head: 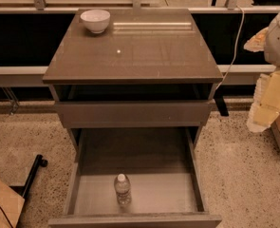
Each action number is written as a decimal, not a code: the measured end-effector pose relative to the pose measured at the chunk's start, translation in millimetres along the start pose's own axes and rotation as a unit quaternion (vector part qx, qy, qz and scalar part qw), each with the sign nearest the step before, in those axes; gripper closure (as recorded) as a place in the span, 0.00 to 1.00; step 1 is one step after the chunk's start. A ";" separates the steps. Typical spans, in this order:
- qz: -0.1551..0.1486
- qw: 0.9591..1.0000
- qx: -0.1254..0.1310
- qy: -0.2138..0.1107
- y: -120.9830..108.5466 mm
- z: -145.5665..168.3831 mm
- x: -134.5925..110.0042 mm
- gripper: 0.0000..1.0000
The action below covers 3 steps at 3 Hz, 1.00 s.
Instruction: Pick water bottle from middle drawer and place on counter
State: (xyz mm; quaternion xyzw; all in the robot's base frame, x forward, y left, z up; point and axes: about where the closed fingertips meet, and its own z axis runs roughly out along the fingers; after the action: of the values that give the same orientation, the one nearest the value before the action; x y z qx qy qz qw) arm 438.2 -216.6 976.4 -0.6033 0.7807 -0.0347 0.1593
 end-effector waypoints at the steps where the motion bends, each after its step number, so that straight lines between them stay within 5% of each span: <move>1: 0.000 1.000 0.003 -0.002 -0.4 -0.7 -0.8 0.00; 3: 0.007 0.999 -0.006 -0.052 -12.6 59.8 -27.1 0.00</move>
Offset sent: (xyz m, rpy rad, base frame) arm 0.0305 0.0392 -0.0492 0.0666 -0.0362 0.0296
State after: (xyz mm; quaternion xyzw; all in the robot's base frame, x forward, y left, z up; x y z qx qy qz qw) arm 473.3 -186.0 928.5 -0.5996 0.7759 0.0025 0.1961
